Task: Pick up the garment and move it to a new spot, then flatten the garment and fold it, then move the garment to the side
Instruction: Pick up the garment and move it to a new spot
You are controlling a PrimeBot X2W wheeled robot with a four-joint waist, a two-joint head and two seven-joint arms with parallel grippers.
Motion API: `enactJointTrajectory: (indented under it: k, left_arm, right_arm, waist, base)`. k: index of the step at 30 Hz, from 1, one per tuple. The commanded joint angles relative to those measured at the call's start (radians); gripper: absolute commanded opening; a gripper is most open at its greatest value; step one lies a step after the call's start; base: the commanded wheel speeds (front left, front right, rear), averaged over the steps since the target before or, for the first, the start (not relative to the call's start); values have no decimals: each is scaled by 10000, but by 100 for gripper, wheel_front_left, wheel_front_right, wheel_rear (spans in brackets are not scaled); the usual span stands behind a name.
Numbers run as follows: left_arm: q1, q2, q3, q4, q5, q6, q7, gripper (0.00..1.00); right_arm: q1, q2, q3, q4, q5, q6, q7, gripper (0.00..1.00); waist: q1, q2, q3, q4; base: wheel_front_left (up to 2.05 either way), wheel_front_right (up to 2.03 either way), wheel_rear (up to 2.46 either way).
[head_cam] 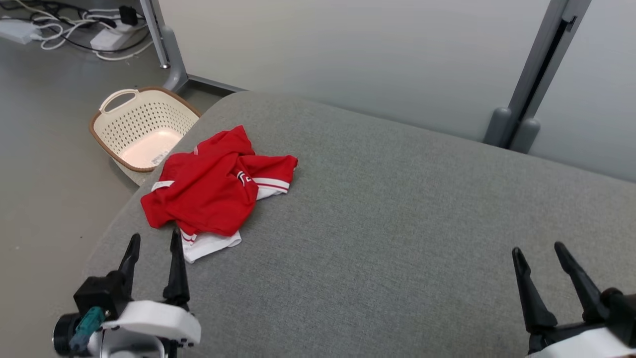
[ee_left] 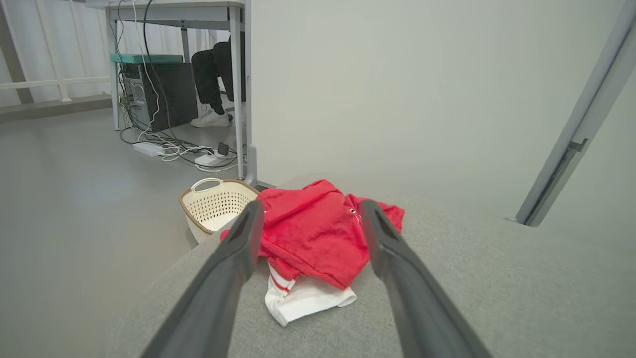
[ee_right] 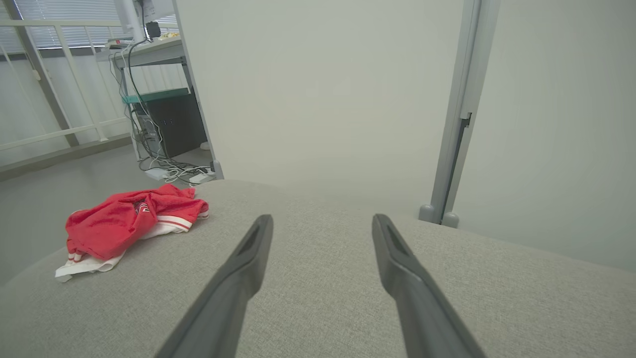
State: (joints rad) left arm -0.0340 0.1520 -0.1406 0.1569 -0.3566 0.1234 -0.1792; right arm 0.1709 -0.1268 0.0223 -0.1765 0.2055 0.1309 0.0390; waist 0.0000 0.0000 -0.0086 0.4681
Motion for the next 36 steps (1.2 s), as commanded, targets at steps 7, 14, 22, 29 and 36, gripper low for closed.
enactJointTrajectory:
  k: [7, 14, 22, 29, 36]
  left_arm:
    - [-2613, -485, -15, 1841, -587, -517, -319, 100]
    - [-5125, -654, 13, 4675, -1019, -1056, -472, 100]
    - [-6650, -268, 337, 7932, -1239, -1063, -498, 100]
    - [-6766, -49, 532, 8589, -1074, -937, -830, 0]
    - [-5497, 94, 1160, 5982, -335, -573, -863, 0]
  right_arm:
    - [-1133, -804, -268, -952, -151, -4, 631, 100]
    - [-1996, -1126, -719, -1506, -141, -4, 774, 100]
    - [-2380, -993, -667, -1101, -49, -4, 369, 100]
    - [-2390, -896, -783, -712, -67, -4, 137, 100]
    - [-2144, -694, -676, -274, -77, -4, -147, 100]
  waist:
    - [0, 0, 2809, -1223]
    - [0, 0, 4695, -1848]
    - [0, 0, 5051, -2172]
    - [0, 0, 4652, -2185]
    - [0, 0, 3480, -2392]
  base:
    - [0, 0, 0]
    - [0, 0, 0]
    - [0, 0, 0]
    - [0, 0, 0]
    - [0, 0, 0]
